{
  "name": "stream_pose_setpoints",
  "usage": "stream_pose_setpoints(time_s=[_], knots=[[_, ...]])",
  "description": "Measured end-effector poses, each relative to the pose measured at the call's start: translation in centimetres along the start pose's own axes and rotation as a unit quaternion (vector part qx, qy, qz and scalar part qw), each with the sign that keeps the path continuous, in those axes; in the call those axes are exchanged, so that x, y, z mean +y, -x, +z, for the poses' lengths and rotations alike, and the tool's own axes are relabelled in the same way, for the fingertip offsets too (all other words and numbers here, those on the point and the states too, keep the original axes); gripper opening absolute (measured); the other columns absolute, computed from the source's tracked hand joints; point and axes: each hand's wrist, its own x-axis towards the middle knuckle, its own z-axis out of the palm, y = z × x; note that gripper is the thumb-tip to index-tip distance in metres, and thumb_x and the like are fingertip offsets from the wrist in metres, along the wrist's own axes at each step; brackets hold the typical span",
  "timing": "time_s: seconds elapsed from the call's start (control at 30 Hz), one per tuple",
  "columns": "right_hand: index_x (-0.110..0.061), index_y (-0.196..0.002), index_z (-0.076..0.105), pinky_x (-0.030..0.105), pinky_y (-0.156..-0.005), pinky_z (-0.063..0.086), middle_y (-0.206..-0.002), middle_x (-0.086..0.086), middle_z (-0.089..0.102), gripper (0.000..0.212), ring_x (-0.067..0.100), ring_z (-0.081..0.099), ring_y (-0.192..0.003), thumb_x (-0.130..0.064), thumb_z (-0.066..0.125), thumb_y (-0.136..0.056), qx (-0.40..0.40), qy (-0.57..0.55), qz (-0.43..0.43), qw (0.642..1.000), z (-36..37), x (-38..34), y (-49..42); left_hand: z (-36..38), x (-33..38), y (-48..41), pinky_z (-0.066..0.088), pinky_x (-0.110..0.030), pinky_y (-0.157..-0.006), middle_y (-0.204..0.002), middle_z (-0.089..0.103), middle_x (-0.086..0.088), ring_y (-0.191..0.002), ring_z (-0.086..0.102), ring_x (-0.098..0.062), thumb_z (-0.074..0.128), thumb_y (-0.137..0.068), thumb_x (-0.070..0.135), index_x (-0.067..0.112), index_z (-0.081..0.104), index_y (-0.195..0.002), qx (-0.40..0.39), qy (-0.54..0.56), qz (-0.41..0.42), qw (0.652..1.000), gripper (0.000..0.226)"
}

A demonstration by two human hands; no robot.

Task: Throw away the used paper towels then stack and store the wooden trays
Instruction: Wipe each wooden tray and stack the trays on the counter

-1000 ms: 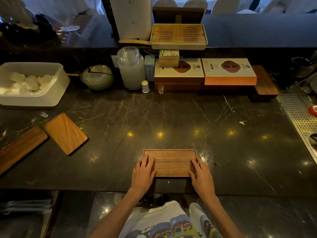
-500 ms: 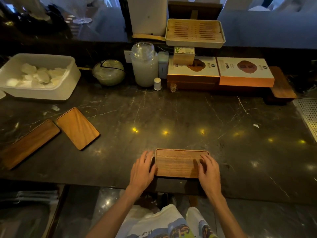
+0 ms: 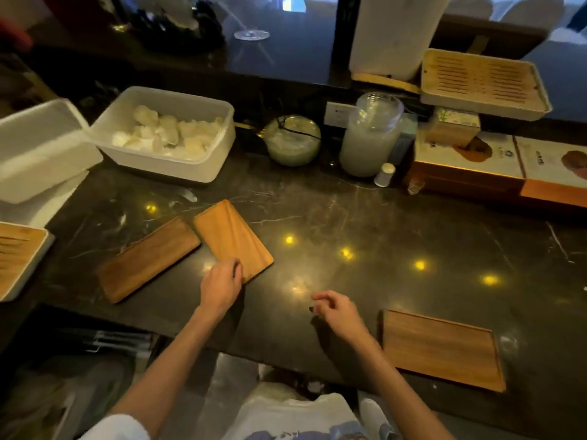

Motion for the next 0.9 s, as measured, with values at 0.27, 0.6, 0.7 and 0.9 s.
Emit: stream_pose_setpoints(time_s=[0.27,0.6,0.7,0.9], knots=[[-0.008,-0.140,0.044,0.023,-0.070,0.046,-0.097,0.008,0.061,0.049,0.011,0.057,-0.077,-0.017,0.056,-0.094,-0.024,-0.037,0.139,0.989,10.6,-6.8,-6.5,-5.2,-7.4,-14.7,0.054,-0.046,-0.085,-0.106,0.067,-0.013,-0.099,0.064,-0.031,0.046,-0.098,0.024,0.011,0.064,-0.110,-0.047,-0.044,-0.064,0.996,0.026],[-0.009,-0.119,0.053,0.023,-0.067,0.054,-0.085,0.005,0.065,0.029,0.012,0.061,-0.074,-0.018,0.061,-0.092,0.070,-0.206,0.187,0.958,12.2,-8.2,-8.2,-3.1,-7.1,-19.8,0.051,-0.046,-0.096,-0.118,0.060,-0.014,-0.111,0.057,-0.031,0.054,-0.094,0.015,0.011,0.061,-0.115,-0.156,0.012,-0.118,0.981,0.022],[-0.013,-0.112,0.051,0.031,-0.076,0.057,-0.086,0.006,0.066,0.024,0.014,0.065,-0.077,-0.020,0.062,-0.092,0.115,-0.224,0.177,0.951,10.3,-6.7,-7.2,-3.2,-6.6,-19.3,0.051,-0.039,-0.085,-0.102,0.061,-0.009,-0.097,0.058,-0.024,0.054,-0.091,0.006,0.015,0.059,-0.099,-0.167,0.145,-0.159,0.962,0.013],[-0.010,-0.112,0.053,0.031,-0.072,0.057,-0.086,0.009,0.065,0.023,0.016,0.063,-0.074,-0.019,0.062,-0.093,0.170,-0.274,0.117,0.939,3.3,-2.6,-2.4,-2.9,-1.8,-14.9,0.049,-0.039,-0.074,-0.081,0.057,-0.006,-0.079,0.056,-0.022,0.059,-0.086,0.000,0.012,0.058,-0.093,-0.236,0.251,-0.115,0.932,0.015]])
